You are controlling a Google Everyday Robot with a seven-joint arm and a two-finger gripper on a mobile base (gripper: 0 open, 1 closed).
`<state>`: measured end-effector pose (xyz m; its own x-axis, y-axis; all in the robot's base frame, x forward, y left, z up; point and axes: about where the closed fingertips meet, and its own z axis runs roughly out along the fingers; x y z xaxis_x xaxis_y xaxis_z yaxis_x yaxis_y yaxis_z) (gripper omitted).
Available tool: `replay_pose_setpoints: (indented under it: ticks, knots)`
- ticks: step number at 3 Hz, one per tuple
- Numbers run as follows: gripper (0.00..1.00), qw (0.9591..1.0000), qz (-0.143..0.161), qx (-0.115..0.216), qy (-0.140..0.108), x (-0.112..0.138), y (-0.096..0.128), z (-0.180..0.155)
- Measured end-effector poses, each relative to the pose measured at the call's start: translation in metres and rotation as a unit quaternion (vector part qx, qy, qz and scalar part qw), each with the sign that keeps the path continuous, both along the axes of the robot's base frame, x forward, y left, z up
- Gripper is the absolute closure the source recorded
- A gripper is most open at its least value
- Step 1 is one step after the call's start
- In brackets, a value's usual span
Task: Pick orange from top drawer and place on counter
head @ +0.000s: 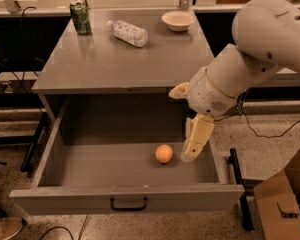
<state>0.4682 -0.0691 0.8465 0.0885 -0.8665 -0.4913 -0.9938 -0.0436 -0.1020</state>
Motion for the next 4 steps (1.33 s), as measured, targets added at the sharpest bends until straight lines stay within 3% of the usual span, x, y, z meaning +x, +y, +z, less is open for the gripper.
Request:
replay_pose_setpoints:
  ticks: [2,3,4]
  knots:
    - [0.00,0.9962,-0.083,0.021,0.010,0.043,-0.038,-0.082]
    - [0.00,0.9927,-0.112,0.043,0.013,0.063,-0.041,-0.124]
    - [0.00,0.9910,-0.120,0.056,0.020,0.074,-0.030,-0.159]
